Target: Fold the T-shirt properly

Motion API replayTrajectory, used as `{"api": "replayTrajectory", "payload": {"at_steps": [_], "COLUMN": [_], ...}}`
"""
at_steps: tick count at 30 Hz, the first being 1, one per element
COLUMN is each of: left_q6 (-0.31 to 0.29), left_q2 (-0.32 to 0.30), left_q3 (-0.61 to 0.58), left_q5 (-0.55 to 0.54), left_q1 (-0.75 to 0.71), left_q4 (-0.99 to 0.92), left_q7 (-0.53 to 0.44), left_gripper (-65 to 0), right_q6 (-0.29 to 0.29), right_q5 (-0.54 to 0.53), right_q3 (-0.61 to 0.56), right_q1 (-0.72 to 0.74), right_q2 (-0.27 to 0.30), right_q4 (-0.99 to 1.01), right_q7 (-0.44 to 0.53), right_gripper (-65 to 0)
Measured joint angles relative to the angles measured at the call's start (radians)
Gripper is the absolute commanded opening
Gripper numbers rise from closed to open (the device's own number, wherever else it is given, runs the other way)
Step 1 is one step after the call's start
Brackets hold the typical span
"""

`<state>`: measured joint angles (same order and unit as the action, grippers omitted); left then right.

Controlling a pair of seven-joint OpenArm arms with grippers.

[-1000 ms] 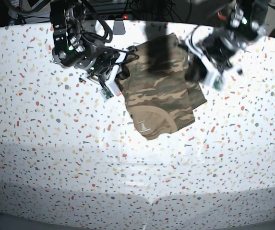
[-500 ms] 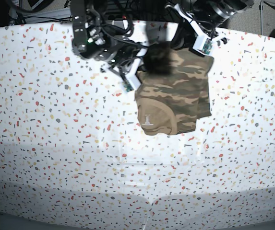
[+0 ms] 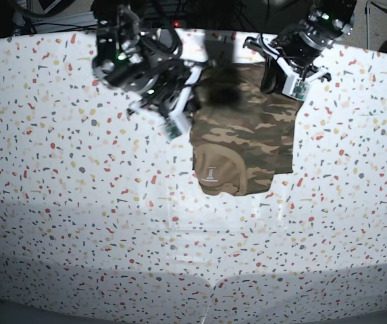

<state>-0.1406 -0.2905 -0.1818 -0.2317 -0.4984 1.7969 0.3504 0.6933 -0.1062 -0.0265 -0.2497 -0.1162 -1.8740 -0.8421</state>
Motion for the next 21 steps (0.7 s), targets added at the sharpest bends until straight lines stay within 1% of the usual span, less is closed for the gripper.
{"api": "replayTrajectory", "payload": {"at_steps": [3, 6, 8, 9, 13, 16, 18, 21], "left_q6": [0.003, 0.010, -0.022, -0.039, -0.034, -0.035, -0.034, -0.032], "left_q2": [-0.003, -0.006, -0.011, -0.011, -0.011, -0.011, -0.012, -0.012], "left_q3": [0.021, 0.037, 0.038, 0.036, 0.037, 0.037, 0.037, 0.038], "left_q5": [0.003, 0.009, 0.032, 0.029, 0.031, 0.060, 0.074, 0.079], "left_q1": [-0.013, -0.074, -0.122, -0.142, -0.200, -0.251, -0.276, -0.318], "left_q4": [0.006, 0.066, 0.134, 0.175, 0.305, 0.327, 0.329, 0.330], "left_q7": [0.000, 0.008, 0.025, 0.023, 0.008, 0.057, 0.069, 0.069], "left_gripper": [-62.4, -62.4, -62.4, -62.4, -62.5, -64.5, -65.0, -65.0], "right_q6": [0.000, 0.000, 0.000, 0.000, 0.000, 0.000, 0.000, 0.000], "right_q5": [-0.004, -0.017, -0.039, -0.059, -0.136, -0.169, -0.209, -0.238], "right_q3": [0.060, 0.140, 0.192, 0.216, 0.296, 0.353, 0.393, 0.457], "right_q1": [-0.014, -0.039, -0.051, -0.057, -0.111, -0.183, -0.241, -0.322], "right_q2": [0.000, 0.000, 0.001, 0.006, 0.037, 0.061, 0.078, 0.095], "right_q4": [-0.056, -0.093, -0.113, -0.124, -0.171, -0.223, -0.259, -0.297], "right_q7": [0.003, -0.004, -0.005, -0.016, -0.109, -0.161, -0.170, -0.189], "right_gripper": [-65.0, -65.0, -65.0, -65.0, -65.0, -65.0, -65.0, -65.0]}}
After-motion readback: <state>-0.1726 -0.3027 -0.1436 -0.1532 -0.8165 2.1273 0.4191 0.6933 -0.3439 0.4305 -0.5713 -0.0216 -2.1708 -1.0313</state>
